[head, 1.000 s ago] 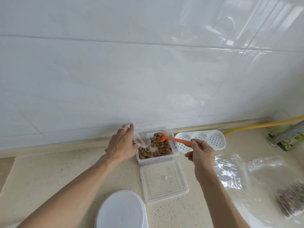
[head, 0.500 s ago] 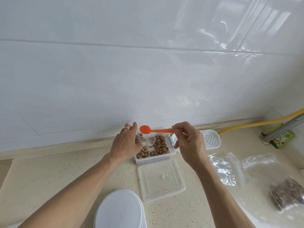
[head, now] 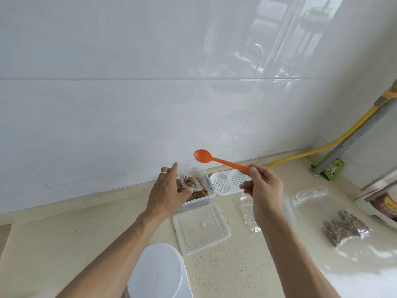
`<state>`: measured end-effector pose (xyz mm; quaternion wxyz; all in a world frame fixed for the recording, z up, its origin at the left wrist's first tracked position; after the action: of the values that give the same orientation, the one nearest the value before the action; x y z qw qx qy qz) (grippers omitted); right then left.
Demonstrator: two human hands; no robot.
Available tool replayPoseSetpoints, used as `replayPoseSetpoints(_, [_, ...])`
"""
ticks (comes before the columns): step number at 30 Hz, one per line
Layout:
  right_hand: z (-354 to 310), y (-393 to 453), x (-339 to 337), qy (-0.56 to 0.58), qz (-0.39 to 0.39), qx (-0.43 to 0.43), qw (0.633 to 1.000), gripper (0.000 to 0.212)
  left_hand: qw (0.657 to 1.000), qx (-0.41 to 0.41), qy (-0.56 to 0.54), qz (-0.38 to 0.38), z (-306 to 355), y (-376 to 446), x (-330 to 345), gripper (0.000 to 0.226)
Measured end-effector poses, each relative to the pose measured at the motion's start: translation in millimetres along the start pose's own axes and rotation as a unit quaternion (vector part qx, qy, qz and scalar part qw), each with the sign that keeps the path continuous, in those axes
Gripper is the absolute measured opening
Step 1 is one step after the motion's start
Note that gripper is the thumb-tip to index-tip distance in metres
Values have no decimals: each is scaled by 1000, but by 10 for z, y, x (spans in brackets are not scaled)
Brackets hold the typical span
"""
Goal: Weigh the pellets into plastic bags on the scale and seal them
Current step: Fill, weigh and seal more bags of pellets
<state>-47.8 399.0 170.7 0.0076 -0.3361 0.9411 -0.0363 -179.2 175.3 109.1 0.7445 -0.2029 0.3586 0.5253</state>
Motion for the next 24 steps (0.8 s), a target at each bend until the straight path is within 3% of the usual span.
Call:
replayPoseSetpoints(4, [411,-166,-425,81,61,102,990,8,999,18,-34,5,174,-348,52,90])
replayPoseSetpoints(15, [2032,-1385,-1285,117,187,303,927,9,994,75,-54,-62,427,-1248,512,94])
replayPoseSetpoints(20, [2362,-1762,-1389,133,232,321,909,8,989,119,-40,-79,507,-1399,510,97])
replayPoseSetpoints(24, [2357,-1859,-1494,45,239,287,927,11,984,140,-34,-101,604,-1446,560,98])
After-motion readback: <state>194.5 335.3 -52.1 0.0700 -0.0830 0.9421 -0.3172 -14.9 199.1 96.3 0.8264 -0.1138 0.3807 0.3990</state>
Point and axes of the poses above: each hand's wrist, its own y-axis towards the middle knuckle, its own x-axis out of the palm, z = x × y, the point moved 9 cm from there along y, towards the middle knuckle, and after that the axes turned 1 degree about z, right-handed, at the moved point
